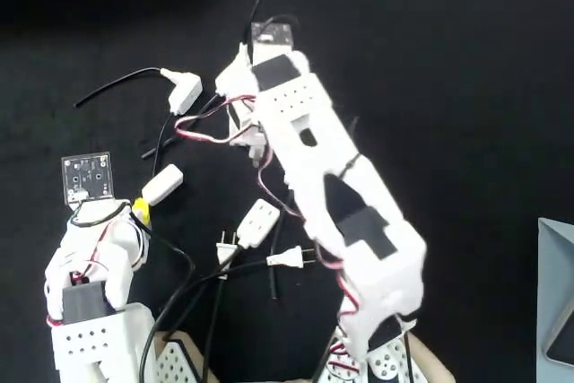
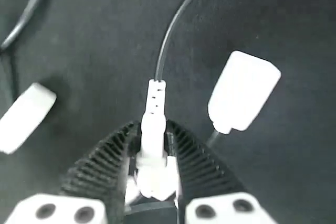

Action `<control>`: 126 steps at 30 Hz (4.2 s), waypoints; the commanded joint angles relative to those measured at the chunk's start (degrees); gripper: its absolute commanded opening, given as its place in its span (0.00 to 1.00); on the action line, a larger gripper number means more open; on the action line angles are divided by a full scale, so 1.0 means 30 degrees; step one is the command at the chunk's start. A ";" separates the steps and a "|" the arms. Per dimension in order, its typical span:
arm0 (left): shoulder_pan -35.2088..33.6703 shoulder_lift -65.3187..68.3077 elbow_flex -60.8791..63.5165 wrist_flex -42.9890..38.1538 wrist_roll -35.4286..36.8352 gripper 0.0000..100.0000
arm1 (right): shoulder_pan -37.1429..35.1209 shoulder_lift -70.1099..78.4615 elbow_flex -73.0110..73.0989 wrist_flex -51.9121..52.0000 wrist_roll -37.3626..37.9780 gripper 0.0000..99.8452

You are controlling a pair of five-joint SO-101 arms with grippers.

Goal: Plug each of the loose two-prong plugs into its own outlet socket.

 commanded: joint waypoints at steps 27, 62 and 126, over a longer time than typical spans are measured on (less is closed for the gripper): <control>0.6667 -0.0176 -0.2037 -0.7795 0.5832 0.17 | -0.3575 -2.1201 1.7421 -0.6330 1.0579 0.01; 0.6637 -0.3927 -0.5934 -0.3194 0.5714 0.17 | -0.5597 -2.8469 2.1319 -0.8352 1.0432 0.01; 0.1480 0.9348 -0.8220 -0.1319 -0.3927 0.17 | -0.0352 -2.0821 2.4718 -1.2747 0.7853 0.01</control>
